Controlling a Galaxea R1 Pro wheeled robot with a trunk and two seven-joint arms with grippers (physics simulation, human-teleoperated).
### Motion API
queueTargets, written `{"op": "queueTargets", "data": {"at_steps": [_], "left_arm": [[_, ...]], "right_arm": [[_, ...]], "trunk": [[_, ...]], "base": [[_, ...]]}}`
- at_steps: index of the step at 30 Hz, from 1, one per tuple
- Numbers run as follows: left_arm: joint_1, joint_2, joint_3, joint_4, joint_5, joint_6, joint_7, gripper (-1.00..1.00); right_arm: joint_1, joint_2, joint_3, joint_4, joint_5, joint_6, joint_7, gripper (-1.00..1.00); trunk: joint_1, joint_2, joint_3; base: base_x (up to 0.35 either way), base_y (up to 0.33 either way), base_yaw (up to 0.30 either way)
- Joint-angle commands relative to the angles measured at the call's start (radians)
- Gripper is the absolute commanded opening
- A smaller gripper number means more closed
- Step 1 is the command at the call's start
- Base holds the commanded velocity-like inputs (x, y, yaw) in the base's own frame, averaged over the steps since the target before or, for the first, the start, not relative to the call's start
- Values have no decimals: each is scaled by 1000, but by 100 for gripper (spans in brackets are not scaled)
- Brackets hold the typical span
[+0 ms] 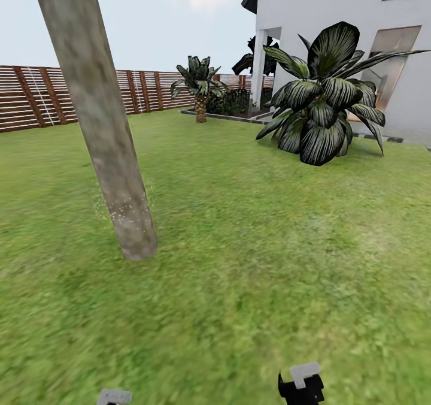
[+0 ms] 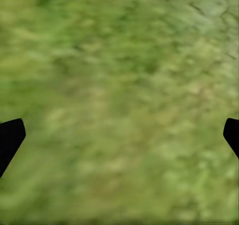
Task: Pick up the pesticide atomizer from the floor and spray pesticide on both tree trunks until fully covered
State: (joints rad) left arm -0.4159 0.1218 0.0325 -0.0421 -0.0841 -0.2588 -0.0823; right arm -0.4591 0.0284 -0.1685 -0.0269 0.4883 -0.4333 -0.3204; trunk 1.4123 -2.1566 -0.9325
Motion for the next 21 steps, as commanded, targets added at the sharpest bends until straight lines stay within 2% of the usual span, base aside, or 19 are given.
{"op": "queueTargets", "data": {"at_steps": [1, 4, 6, 11, 12, 15, 17, 21], "left_arm": [[0, -1, 5, 1, -8, -5, -4, -100], [0, -1, 6, 1, 2, -7, -4, -100], [0, 0, 8, 1, 4, -6, -3, -100], [2, 0, 10, 4, 38, -7, 0, -100], [3, 0, 10, 4, 40, -7, 0, -100], [2, -1, 10, 4, 44, -8, -1, -100], [2, -1, 10, 4, 44, -8, -2, -100], [3, -1, 10, 4, 44, -8, -1, -100]], "right_arm": [[0, 1, -9, 1, 10, -2, -5, 100], [1, 20, -9, 1, 12, -2, -4, 100], [2, 22, -9, 1, 12, -2, -4, 100], [2, 23, -12, 0, 3, -2, -6, 100], [2, 23, -12, 0, -8, -2, -6, 100], [2, 23, -11, 1, -92, -2, -5, 100], [2, 24, -11, 1, -128, -2, -5, 100], [2, 24, -10, 1, -157, -2, -5, 100]], "trunk": [[0, 0, -1], [0, 0, -1], [0, 0, -1], [0, 0, 1], [0, 0, 1], [0, 0, 1], [0, 0, 1], [0, 0, 1]], "base": [[0, 0, 0], [0, 0, 0], [0, 0, 0], [0, 0, -235], [0, 0, -289], [-77, 20, -296], [-210, 131, -299], [-260, 196, -300]]}}
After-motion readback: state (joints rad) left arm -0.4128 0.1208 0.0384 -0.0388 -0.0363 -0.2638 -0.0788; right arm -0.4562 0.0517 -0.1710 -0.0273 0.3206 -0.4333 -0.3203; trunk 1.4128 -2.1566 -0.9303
